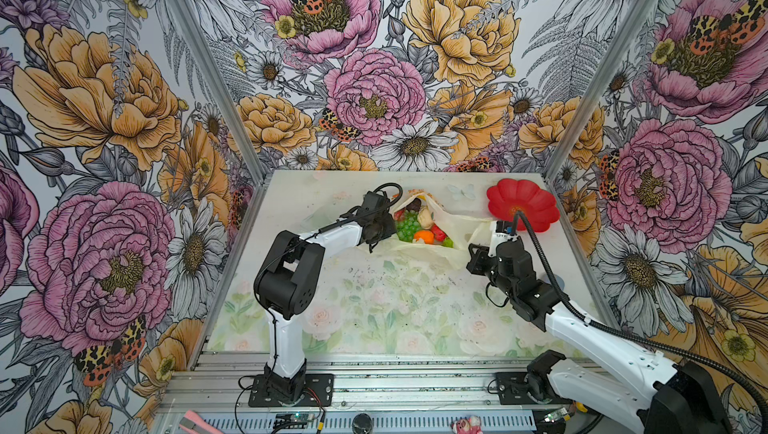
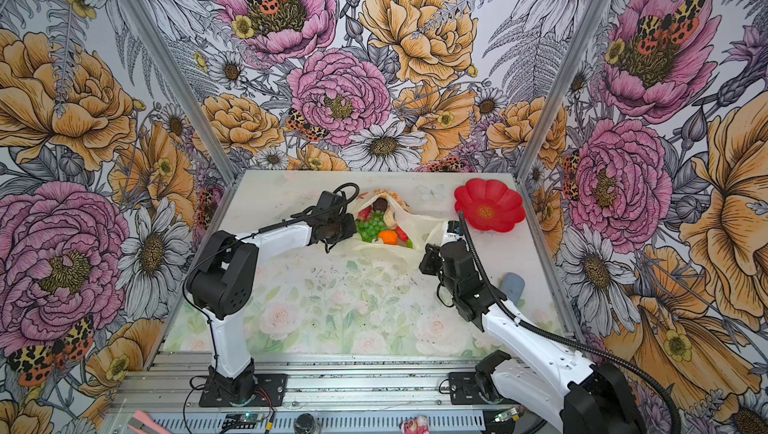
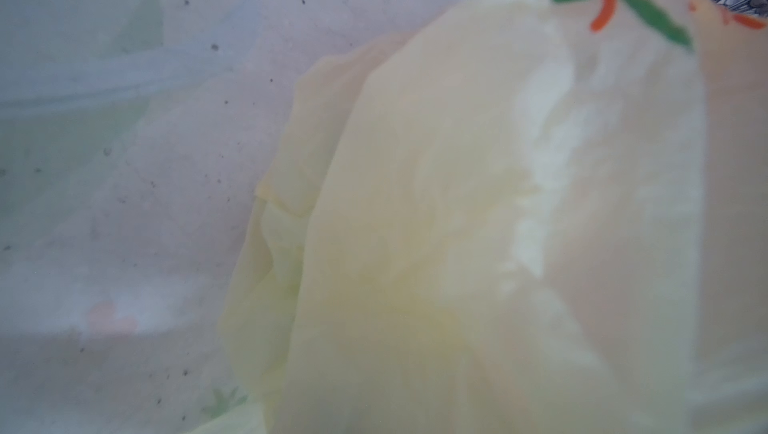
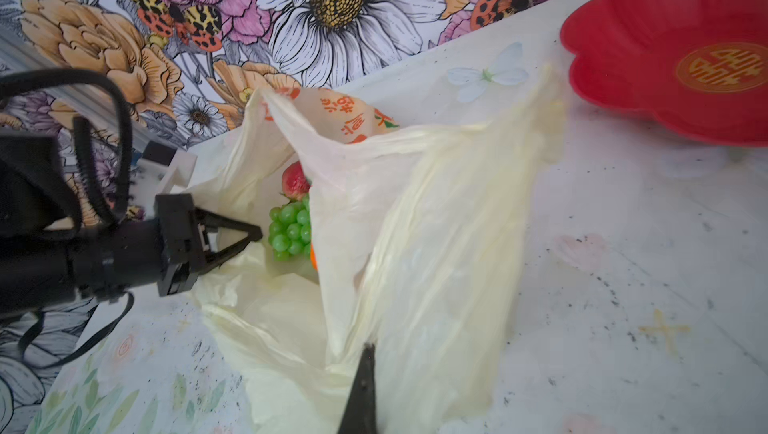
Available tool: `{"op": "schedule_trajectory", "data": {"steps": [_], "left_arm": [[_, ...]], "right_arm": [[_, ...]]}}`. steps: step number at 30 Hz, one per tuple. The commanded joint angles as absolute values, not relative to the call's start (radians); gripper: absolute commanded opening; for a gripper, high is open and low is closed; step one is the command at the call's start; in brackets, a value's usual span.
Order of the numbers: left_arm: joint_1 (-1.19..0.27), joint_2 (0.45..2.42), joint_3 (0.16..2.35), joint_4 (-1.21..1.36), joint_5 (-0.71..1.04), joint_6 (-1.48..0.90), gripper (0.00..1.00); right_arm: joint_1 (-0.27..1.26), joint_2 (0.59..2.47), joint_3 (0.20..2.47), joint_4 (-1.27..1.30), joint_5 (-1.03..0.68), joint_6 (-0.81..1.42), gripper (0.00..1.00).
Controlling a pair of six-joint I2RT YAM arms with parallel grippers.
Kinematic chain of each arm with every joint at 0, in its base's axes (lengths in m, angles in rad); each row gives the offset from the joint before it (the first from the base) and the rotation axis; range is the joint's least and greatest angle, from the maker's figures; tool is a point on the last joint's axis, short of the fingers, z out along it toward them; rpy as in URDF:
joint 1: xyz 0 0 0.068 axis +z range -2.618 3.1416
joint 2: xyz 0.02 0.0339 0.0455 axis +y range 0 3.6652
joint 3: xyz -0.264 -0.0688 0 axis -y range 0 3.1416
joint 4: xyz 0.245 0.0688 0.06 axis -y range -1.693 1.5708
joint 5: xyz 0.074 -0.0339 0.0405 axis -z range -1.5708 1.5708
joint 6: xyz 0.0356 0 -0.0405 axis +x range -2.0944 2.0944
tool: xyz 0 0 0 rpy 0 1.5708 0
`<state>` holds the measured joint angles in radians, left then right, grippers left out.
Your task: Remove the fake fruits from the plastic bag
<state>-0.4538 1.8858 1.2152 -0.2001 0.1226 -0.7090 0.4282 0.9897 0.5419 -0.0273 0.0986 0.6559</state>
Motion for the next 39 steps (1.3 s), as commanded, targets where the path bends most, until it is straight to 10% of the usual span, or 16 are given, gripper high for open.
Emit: {"op": "schedule_trajectory", "data": {"steps": [1,10,18,23,26,39], "left_arm": [[-0.391,1.735,1.033,0.159,0.31,-0.801,0.0],[-0.285,1.642,0.75,0.743,0.564,-1.009,0.0],[-0.265,1.631,0.772,0.579,0.536,-0.909,0.0],[-0.27,1.631,0.786,0.452,0.488,-0.842,0.0],[-0.277,1.619,0.803,0.357,0.441,-0.793,0.0],[-0.31,1.588,0.865,0.178,0.381,-0.686,0.0]], "right_arm": [[0.316,1.021,0.543,0.002,0.002,0.663,0.0],[0.164,1.325,0.533,0.21,-0.147,0.69,0.0],[0.167,1.363,0.618,0.102,-0.123,0.629,0.0],[0.228,1.226,0.696,-0.121,-0.081,0.506,0.56],[0.275,1.135,0.724,-0.254,0.006,0.462,0.71],[0.521,1.238,1.027,-0.531,0.233,0.232,0.83]]}}
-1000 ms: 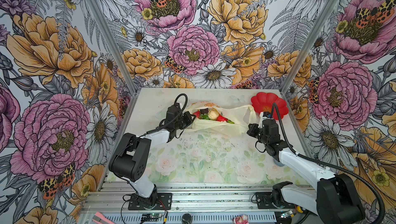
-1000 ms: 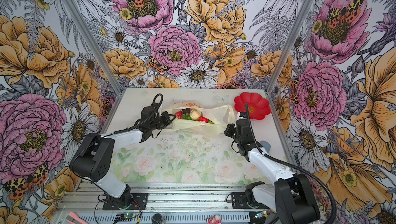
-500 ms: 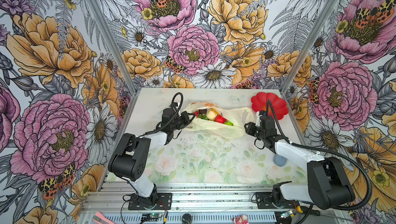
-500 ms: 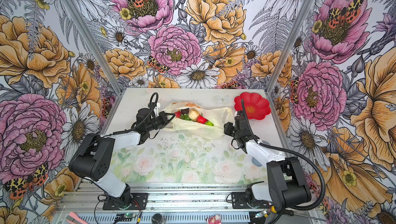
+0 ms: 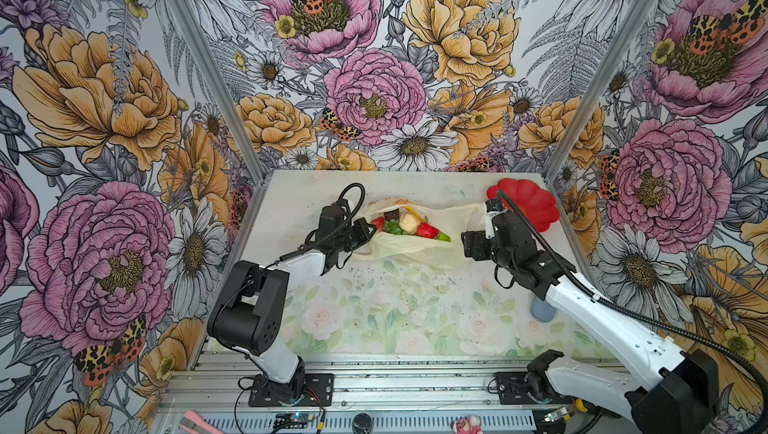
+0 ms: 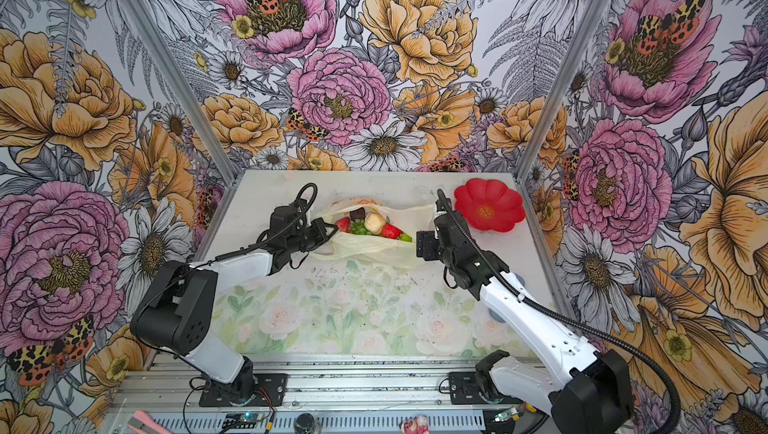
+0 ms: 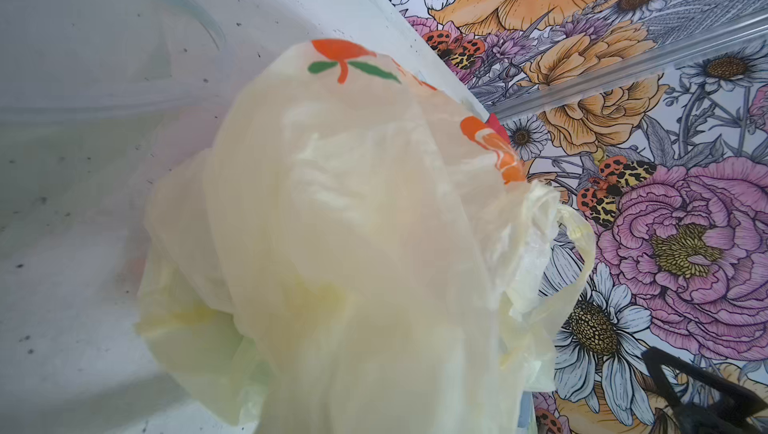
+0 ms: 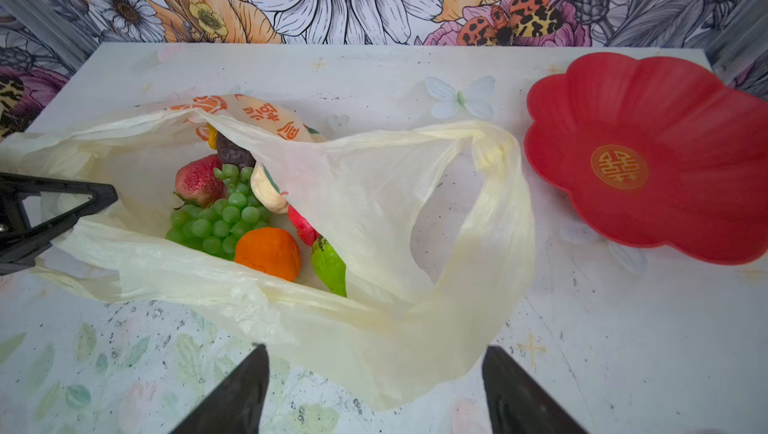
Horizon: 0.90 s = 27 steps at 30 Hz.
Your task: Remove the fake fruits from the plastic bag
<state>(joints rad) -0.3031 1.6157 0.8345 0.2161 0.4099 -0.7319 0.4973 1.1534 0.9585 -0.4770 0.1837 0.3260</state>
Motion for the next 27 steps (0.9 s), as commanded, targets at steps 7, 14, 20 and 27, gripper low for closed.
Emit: {"op": "schedule_trajectory", "data": {"steps": [7,14,20,27], "left_arm": [[-0.319,1.573,0.874,0.147,0.383,-0.667,0.0],[-0.321,1.566,0.889,0.094,0.393,-0.627,0.0],[-0.318,1.553,0.878,0.052,0.38,-0.578,0.0],[-0.306,1.531,0.803,0.067,0.375,-0.537,0.0]], "right_arm": [[0.534,1.581,1.232,-0.53,0.22,0.12,0.85],[0.537,1.816,1.375,-0.527,0.316,0.075,0.81],[0.451,1.841,1.456,-0.512,0.147,0.125,0.14],[0.148,1.709,1.286,-0.107,-0.568,0.587,0.0]]}}
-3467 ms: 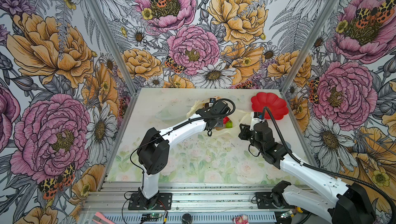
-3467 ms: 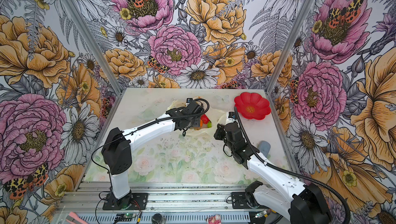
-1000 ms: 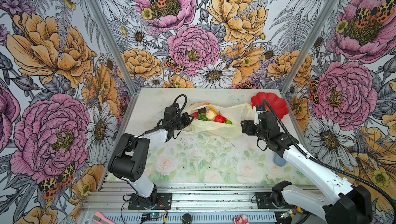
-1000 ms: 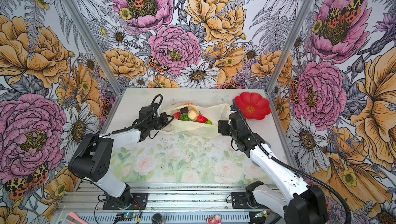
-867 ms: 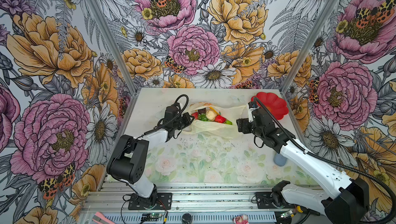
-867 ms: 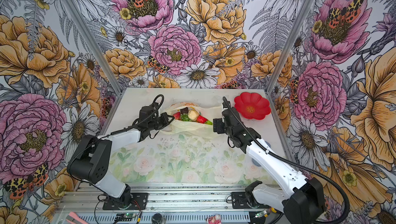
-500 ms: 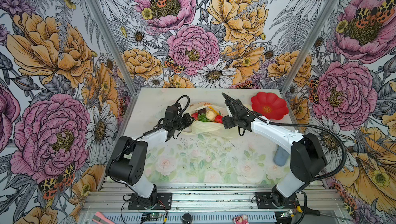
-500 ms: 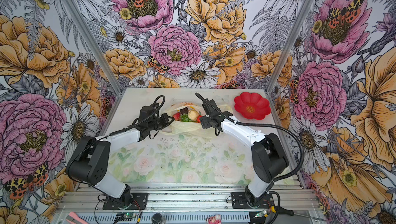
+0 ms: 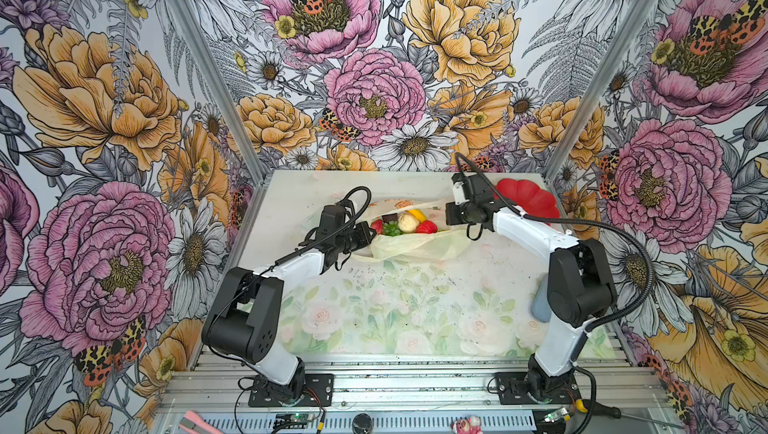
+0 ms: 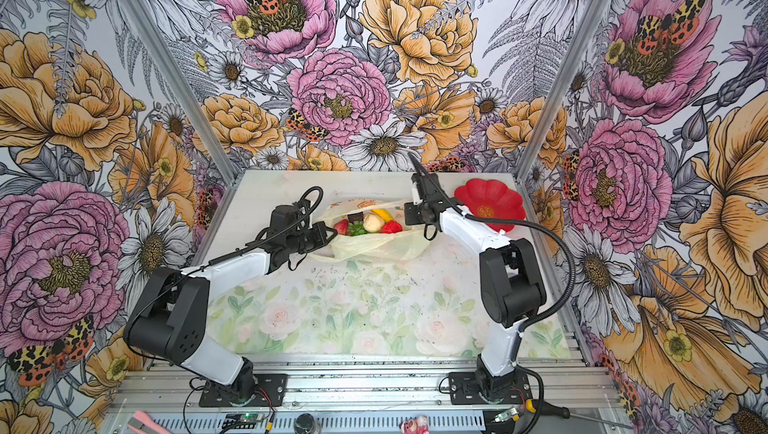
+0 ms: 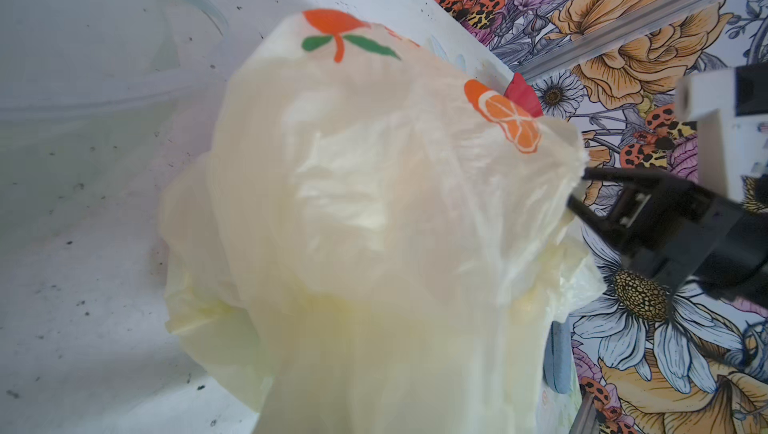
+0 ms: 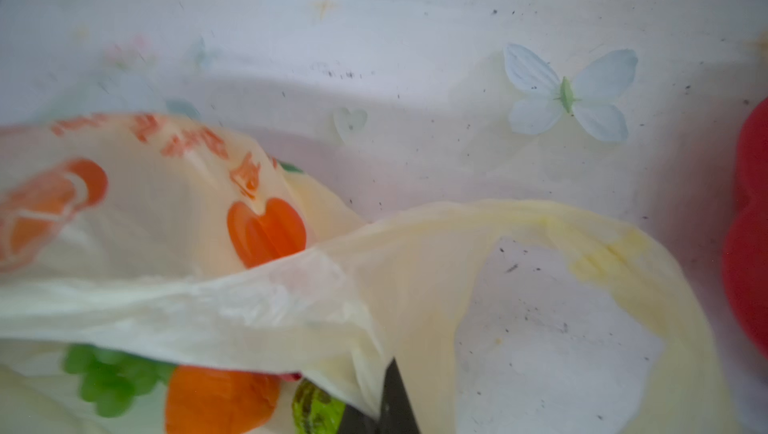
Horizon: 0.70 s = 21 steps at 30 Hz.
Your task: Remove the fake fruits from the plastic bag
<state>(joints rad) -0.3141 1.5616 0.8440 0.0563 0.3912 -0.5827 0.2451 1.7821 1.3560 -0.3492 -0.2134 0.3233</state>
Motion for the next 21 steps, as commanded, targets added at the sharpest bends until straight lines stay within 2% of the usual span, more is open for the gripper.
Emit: {"op": "schedule_trajectory", "data": {"steps": [1,6,14,21], "left_arm": [[-0.304,1.529,0.786,0.085,0.385,-0.535,0.0],[-0.286,1.522,0.725,0.18,0.436,-0.528,0.0],[-0.287,1.561,0.75,0.218,0.486,-0.508,0.0],[-0.348,1.564,0.832,0.057,0.381,-0.409,0.0]], "right_arm": [[0.112,1.711,1.249,-0.023,-0.622,0.67,0.0],[0.003,1.773,1.114,0.164,-0.712,0.875,0.0],[0.047,1.757,1.04,0.17,-0.735,0.857,0.0],[0.106,1.726,1.045,0.146,-0.819,0.773,0.0]]}}
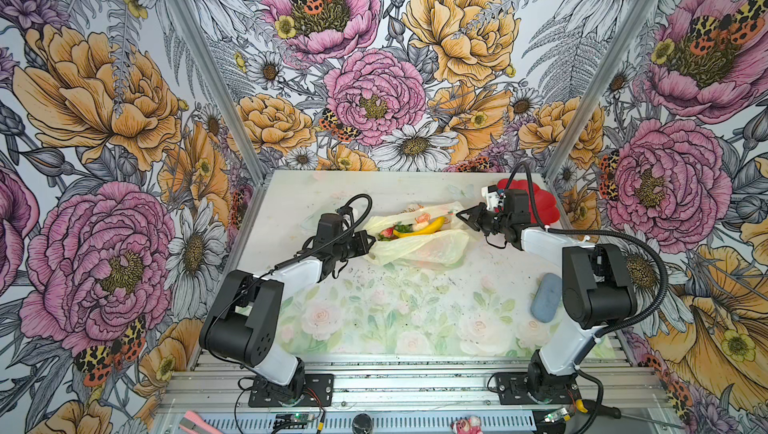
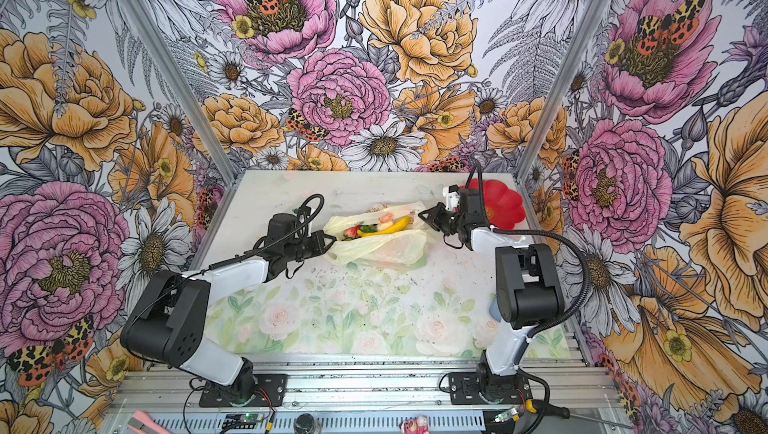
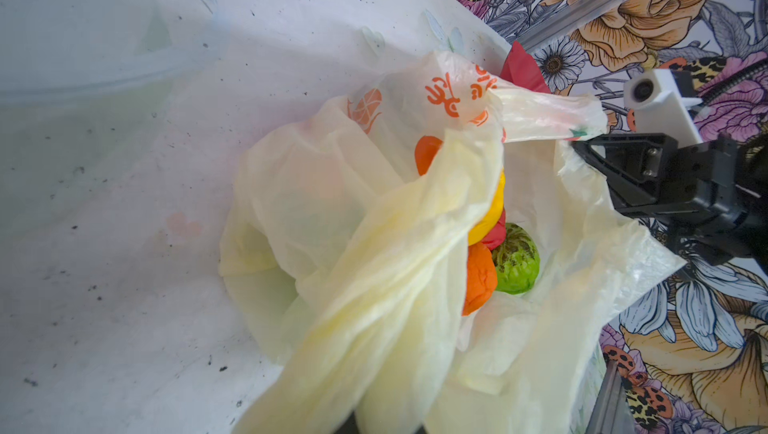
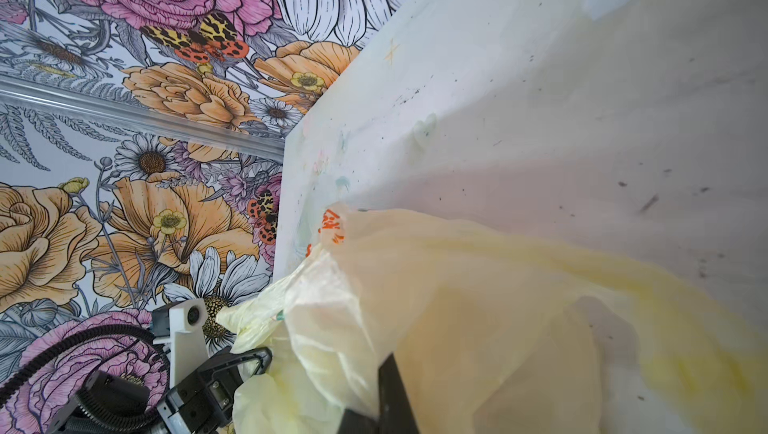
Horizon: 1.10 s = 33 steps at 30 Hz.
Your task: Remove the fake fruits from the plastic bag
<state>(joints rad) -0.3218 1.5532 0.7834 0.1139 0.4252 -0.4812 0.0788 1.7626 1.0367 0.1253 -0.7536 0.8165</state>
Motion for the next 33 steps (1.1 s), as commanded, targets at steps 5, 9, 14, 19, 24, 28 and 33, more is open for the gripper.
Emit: {"op": "schedule_trajectory", "data": {"steps": [5,9,14,19,24,28,33], "left_arm": [[-0.356,1.577,0.845,0.014,0.339,-0.406,0.0],[-0.354,1.565,0.802,0.022,0.311,-0.407,0.0],[-0.357,1.536,0.698,0.058,0.241,-0.41,0.0],[-0.342,1.48,0.554,0.188,0.187,-0.422,0.0],[-0.358,1.471,0.553,0.216,0.197,-0.4,0.0],[-0.382,1.485,0.595,0.217,0.214,-0.414,0.0],[-0.431,1.495,0.64,0.214,0.206,-0.438,0.0]], "right_arm": [[0.17,1.71,1.052,0.152,-0.872,0.734,0.0],[0.159,1.674,1.018,0.249,-0.892,0.779,0.0],[0.101,1.643,0.96,0.519,-0.887,0.975,0.0],[0.052,1.697,0.948,0.707,-0.837,1.143,0.0],[0.094,1.762,1.001,0.706,-0.823,1.142,0.0],[0.142,1.739,1.046,0.537,-0.787,1.028,0.29],[0.147,1.636,1.065,0.192,-0.643,0.824,0.63]]}}
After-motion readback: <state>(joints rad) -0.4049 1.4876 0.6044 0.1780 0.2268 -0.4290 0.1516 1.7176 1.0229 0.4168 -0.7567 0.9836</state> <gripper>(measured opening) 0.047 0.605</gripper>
